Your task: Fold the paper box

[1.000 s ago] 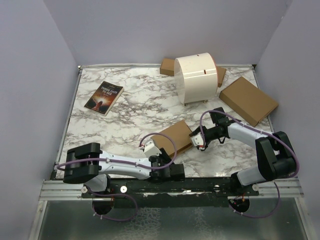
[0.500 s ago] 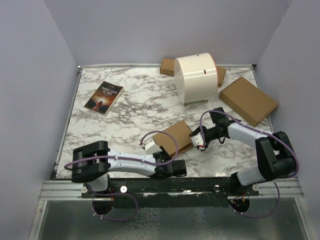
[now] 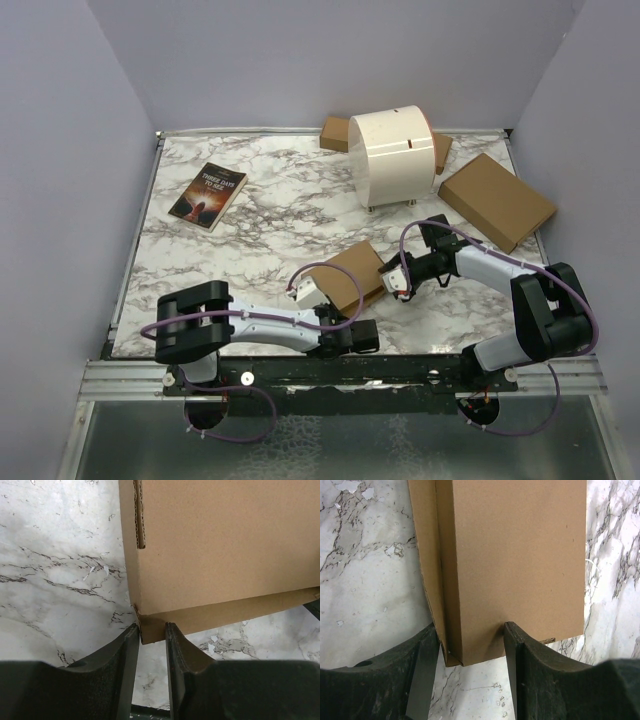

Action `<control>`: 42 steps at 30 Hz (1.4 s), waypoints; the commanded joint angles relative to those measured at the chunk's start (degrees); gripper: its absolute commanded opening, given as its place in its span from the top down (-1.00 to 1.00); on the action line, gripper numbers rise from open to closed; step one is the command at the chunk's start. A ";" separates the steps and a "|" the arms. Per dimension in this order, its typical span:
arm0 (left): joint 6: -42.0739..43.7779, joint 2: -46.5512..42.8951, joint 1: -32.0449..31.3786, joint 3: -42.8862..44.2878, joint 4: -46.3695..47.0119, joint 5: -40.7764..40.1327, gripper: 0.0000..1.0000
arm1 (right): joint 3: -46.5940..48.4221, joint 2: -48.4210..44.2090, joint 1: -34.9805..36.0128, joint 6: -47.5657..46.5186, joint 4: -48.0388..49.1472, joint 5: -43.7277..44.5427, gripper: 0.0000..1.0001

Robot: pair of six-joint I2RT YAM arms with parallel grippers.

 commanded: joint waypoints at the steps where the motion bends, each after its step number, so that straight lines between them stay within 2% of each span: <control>1: 1.72 1.87 0.08 1.67 0.80 1.82 0.42 | 0.18 0.76 0.33 0.93 -3.08 -0.75 -0.04; 11: 4.84 6.40 0.08 6.08 -3.68 2.58 0.32 | 0.13 0.84 0.31 0.88 -3.08 -0.74 -0.04; 23: 8.55 10.37 0.21 11.94 -9.12 -0.01 0.30 | 0.29 0.96 0.30 0.88 -3.26 -0.66 -0.04; 42: 8.51 12.51 0.30 15.76 -14.77 0.28 0.28 | 0.29 1.29 0.32 0.72 -3.43 -0.61 -0.04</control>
